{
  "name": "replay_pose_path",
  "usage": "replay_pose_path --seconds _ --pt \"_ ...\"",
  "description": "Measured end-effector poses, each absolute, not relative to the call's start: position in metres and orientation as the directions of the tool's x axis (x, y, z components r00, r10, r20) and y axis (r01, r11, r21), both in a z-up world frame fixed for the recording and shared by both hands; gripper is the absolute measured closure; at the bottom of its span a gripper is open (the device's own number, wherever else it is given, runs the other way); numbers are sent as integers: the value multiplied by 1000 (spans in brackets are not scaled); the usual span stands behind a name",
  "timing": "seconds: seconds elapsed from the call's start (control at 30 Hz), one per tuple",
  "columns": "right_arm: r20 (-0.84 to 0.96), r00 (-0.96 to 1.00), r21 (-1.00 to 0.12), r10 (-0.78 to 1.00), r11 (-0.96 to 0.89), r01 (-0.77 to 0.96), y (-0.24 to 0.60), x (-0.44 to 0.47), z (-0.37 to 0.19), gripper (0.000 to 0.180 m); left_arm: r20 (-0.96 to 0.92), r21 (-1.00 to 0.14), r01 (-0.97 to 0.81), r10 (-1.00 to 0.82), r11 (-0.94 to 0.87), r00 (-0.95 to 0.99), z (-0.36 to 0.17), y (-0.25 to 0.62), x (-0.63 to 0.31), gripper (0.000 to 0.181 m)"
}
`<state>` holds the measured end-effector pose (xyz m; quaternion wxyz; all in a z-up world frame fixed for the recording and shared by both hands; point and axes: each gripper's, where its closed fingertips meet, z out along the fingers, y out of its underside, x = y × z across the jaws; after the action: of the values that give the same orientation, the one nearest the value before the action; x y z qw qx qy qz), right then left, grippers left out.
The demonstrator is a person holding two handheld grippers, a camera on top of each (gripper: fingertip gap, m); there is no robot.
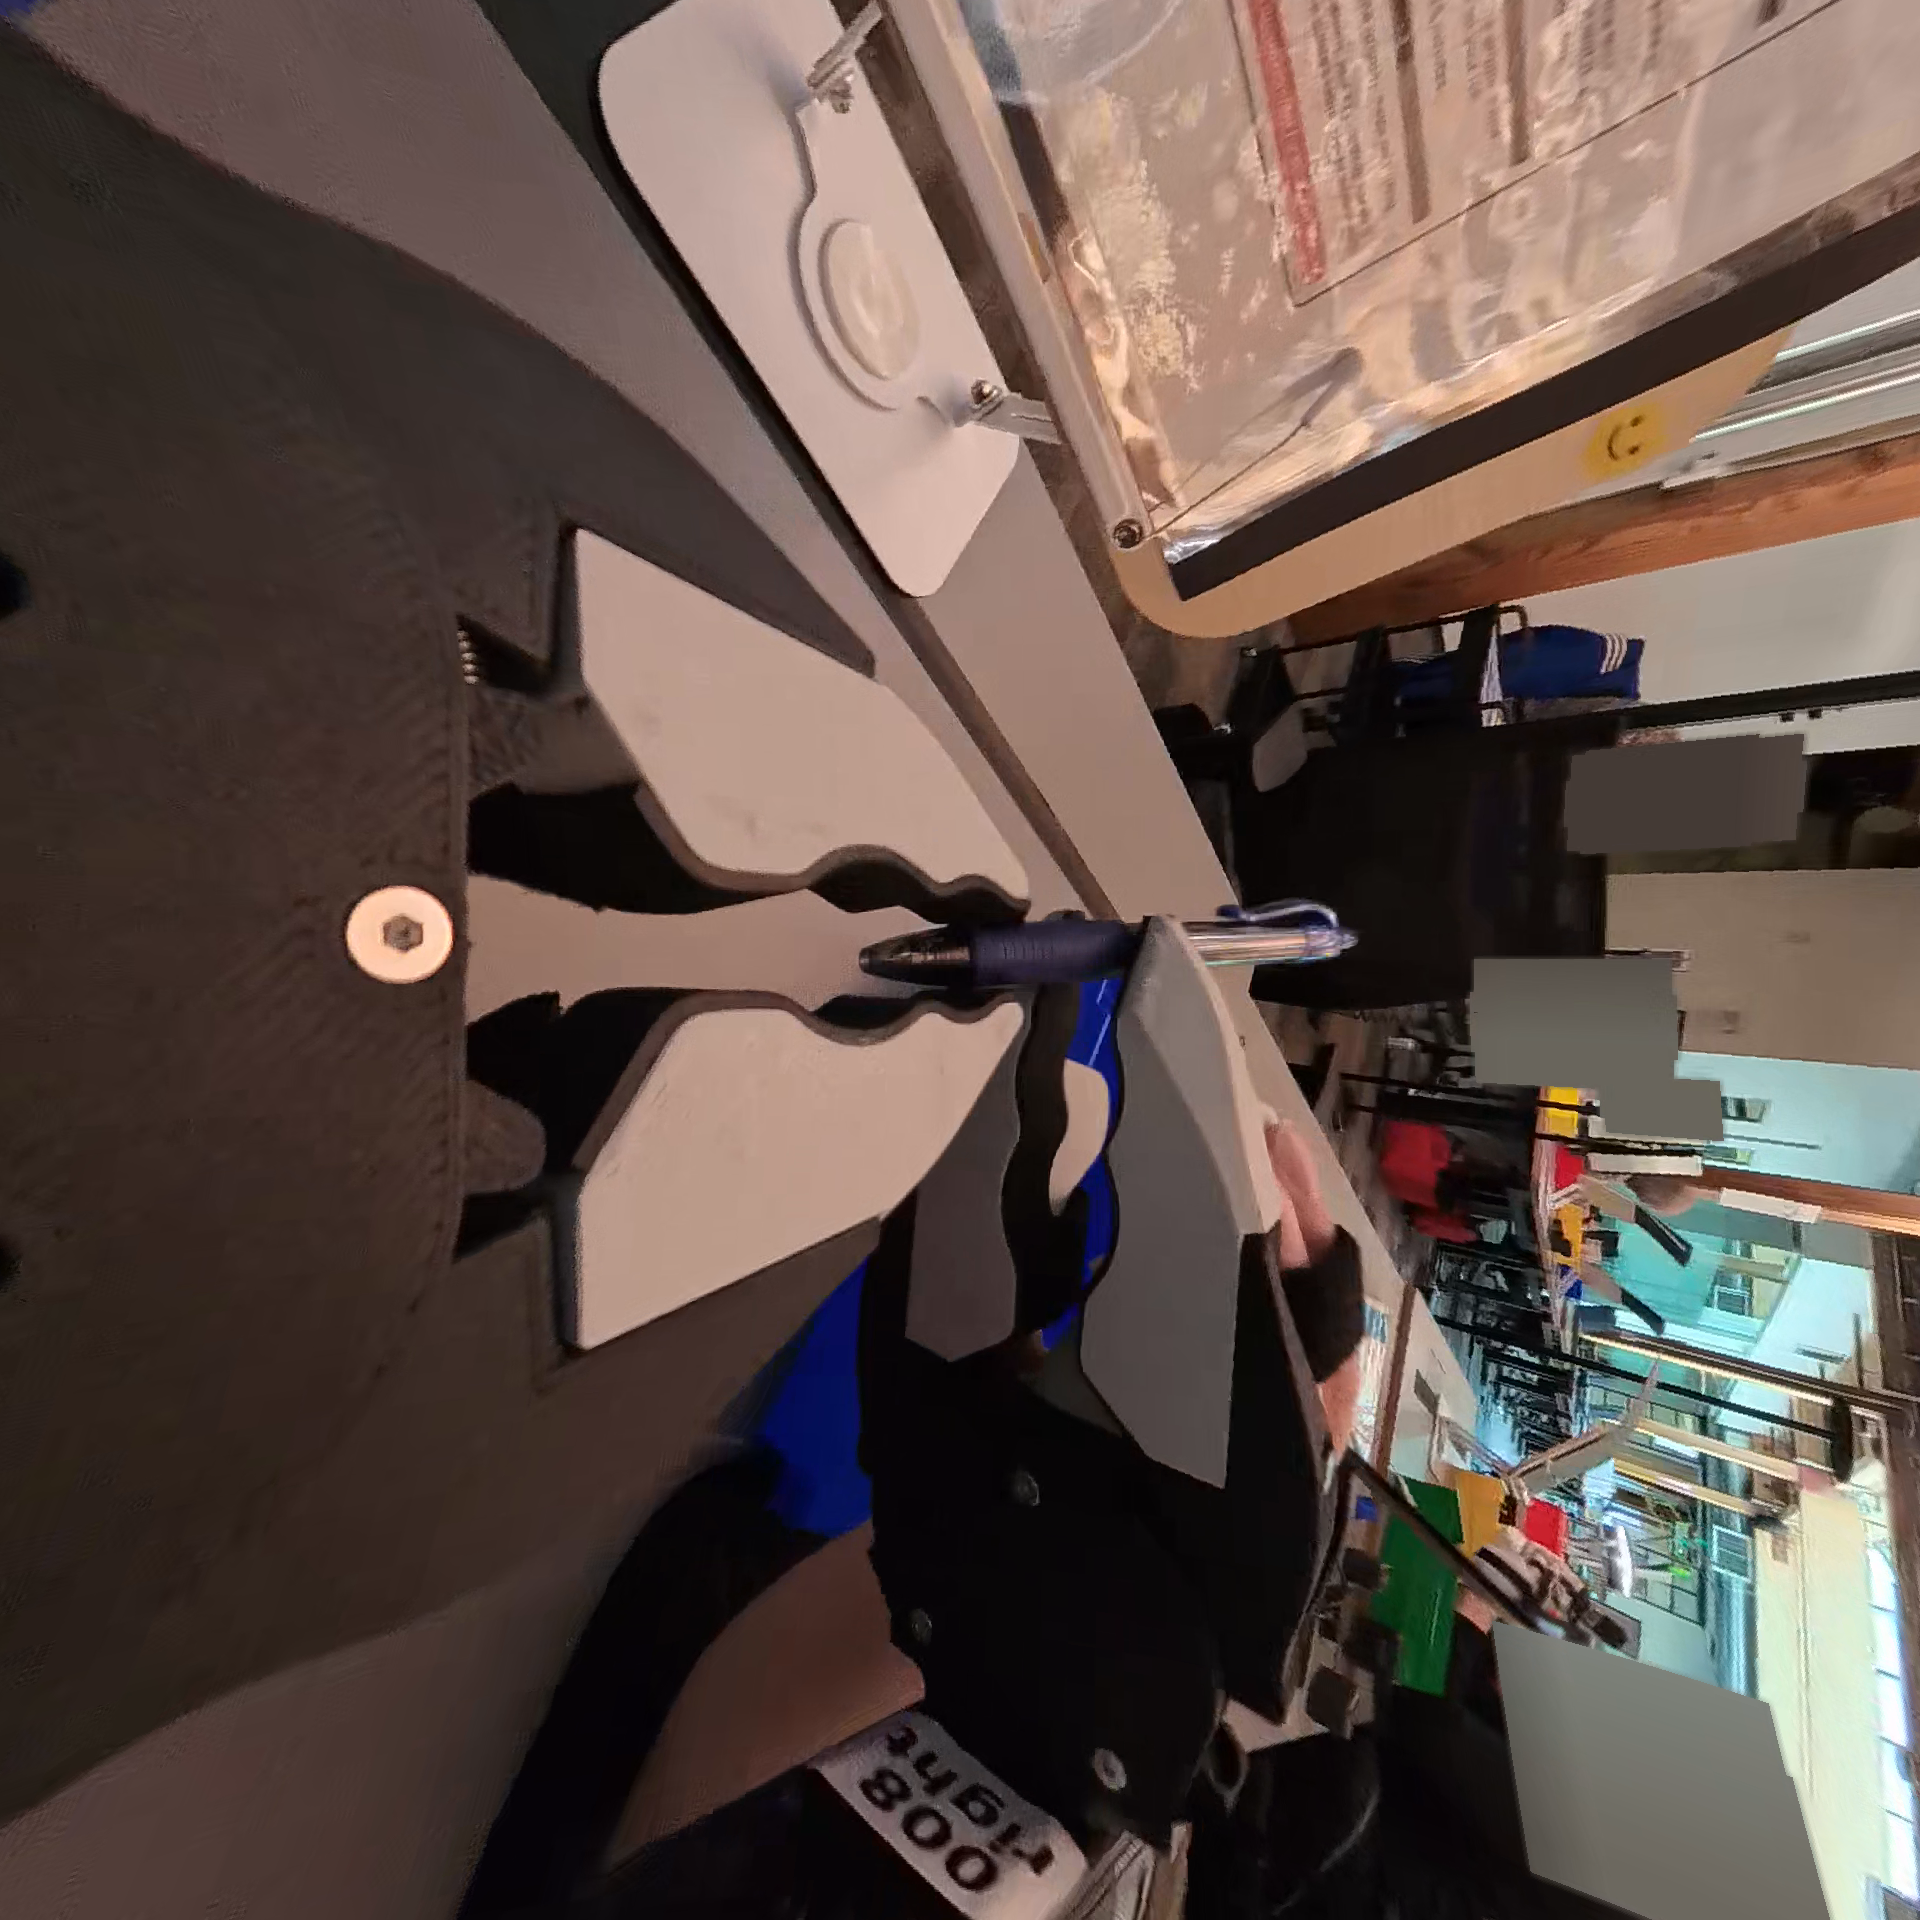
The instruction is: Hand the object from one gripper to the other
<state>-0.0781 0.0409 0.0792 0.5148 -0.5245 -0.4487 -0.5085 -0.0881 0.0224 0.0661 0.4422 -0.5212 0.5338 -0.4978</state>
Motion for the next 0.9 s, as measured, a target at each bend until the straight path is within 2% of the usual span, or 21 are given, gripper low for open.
replay_pose_path --seconds 0.13,0.27,0.33,0.47,0.6,0.67,0.73,0.8,0.87,0.9 --pt "942 331 -337 -64 -202 920 44 -47 83 157 99 -992 -87 -994 -96 -37 74 35 -93 170" --pt "813 556 -576 -169 -367 730 33 7 88 156 133 -991 -7 -991 -133 16 97 60 -111 170" --pt "742 637 -660 -208 -397 638 27 26 89 157 143 -989 41 -989 -141 38 111 71 -122 170" --pt "703 661 -698 -263 -437 568 16 52 92 157 164 -980 120 -985 -157 58 134 86 -143 170" --pt "679 691 -718 -248 -418 556 17 53 91 155 178 -974 138 -984 -177 -2 142 80 -149 170" --pt "531 838 -830 -125 -279 483 25 27 90 154 177 -974 124 -978 -190 -109 142 65 -145 171" --pt "252 953 -957 169 -103 272 26 -19 98 153 178 -977 89 -968 -196 -178 137 52 -140 170" --pt "-29 876 -999 481 -44 -9 8 -57 118 150 152 -983 64 -959 -172 -239 132 39 -137 170" --pt "-207 753 -977 624 -87 -196 -6 -66 133 148 134 -987 42 -946 -153 -294 129 26 -134 170" --pt "-238 708 -969 665 -108 -224 -12 -67 136 149 126 -989 31 -941 -143 -314 127 20 -133 170"
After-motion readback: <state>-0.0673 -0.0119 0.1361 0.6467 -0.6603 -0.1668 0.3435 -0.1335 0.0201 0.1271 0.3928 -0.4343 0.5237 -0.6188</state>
